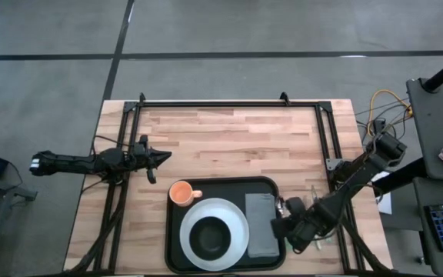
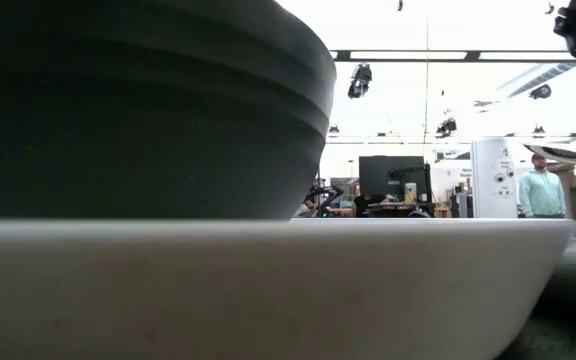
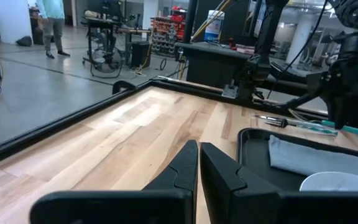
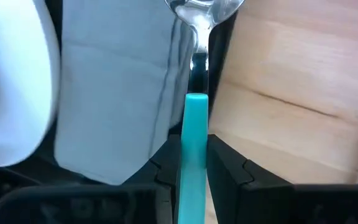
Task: Set up tray
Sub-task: Put the green spoon on top of the gray napkin on the black tray
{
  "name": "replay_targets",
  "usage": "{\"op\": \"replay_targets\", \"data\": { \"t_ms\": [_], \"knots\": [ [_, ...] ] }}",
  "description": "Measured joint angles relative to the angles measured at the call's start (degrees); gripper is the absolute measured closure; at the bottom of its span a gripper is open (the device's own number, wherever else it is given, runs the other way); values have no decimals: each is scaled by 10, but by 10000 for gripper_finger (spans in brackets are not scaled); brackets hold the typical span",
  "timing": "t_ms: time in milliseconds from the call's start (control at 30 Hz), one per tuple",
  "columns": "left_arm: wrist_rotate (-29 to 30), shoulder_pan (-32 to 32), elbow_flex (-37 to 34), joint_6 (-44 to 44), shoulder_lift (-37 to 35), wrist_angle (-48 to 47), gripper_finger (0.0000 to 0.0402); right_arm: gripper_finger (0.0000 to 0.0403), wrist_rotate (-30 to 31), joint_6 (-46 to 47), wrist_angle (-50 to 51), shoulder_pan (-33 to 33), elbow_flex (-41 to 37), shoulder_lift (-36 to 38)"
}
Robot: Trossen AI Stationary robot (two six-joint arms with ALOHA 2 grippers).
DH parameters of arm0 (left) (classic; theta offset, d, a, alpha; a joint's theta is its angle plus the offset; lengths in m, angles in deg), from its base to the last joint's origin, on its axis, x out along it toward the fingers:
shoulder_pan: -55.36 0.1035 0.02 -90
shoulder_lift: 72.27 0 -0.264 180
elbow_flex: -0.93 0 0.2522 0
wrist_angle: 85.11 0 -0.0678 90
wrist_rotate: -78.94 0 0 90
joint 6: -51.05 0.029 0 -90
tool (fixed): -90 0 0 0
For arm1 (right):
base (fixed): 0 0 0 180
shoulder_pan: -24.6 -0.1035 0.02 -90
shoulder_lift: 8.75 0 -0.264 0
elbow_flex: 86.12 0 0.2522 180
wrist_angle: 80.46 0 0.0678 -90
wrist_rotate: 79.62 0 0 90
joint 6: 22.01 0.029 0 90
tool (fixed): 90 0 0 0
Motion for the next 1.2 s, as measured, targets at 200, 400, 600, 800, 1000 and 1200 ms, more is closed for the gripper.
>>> {"op": "replay_targets", "data": {
  "t_ms": [200, 400, 600, 800, 1000, 1200],
  "knots": [
    [0, 0, 0, -12, 0, 2, 402, 358, 24, 1, -1, 25, 24, -1],
    [0, 0, -1, -11, 1, -3, 402, 358, 42, -2, -3, 63, 59, -29],
    [0, 0, -1, -10, 0, -6, 402, 358, 19, -46, -4, 99, 129, -101],
    [0, 0, -1, -10, 1, -6, 402, 358, -1, -59, 26, 110, 190, -171],
    [0, 0, -1, -10, 0, -7, 402, 358, -30, -70, 18, 110, 224, -223],
    [0, 0, -1, -10, 0, -8, 402, 358, -38, -83, 19, 112, 251, -251]
  ]
}}
